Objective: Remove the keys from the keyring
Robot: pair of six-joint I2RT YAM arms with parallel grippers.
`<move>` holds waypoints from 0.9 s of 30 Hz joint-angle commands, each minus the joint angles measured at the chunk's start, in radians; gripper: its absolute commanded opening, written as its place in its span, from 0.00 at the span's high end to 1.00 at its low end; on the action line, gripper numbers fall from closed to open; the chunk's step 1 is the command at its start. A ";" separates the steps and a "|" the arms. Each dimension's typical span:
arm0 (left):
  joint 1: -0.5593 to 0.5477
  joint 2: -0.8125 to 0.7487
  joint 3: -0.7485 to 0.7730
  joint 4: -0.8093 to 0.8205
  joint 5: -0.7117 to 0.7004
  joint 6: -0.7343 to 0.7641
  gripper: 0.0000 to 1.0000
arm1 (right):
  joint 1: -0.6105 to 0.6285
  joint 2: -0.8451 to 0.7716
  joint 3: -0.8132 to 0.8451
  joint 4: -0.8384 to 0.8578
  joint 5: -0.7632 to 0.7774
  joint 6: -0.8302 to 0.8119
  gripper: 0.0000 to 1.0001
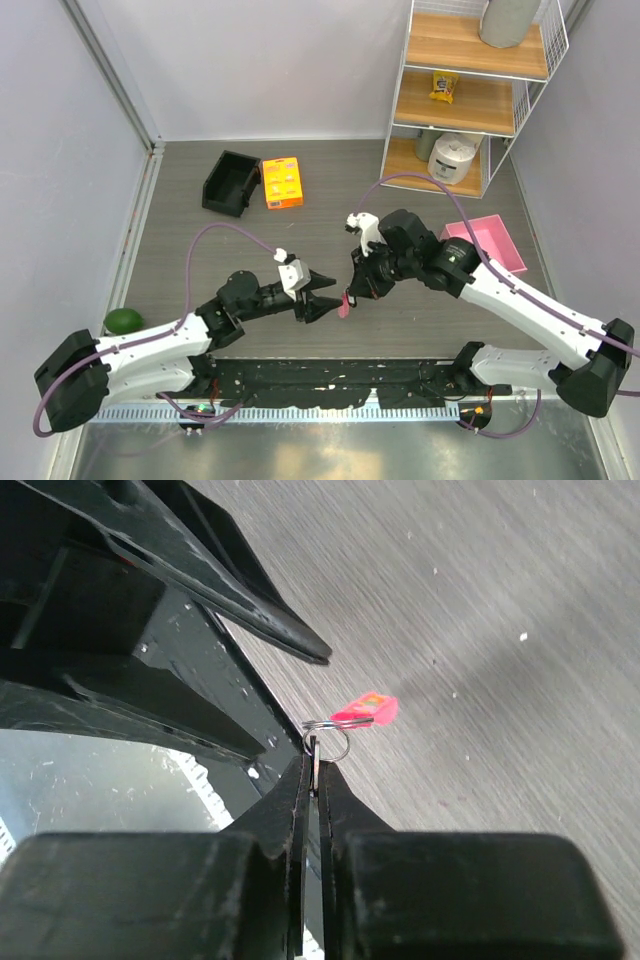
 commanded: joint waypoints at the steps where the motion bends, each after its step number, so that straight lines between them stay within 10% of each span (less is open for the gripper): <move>1: -0.008 0.011 -0.025 0.103 -0.020 0.002 0.46 | -0.001 0.022 0.042 -0.077 0.031 0.039 0.90; 27: -0.105 0.242 -0.053 0.335 -0.063 -0.012 0.44 | -0.113 0.197 0.068 -0.223 -0.271 0.116 0.95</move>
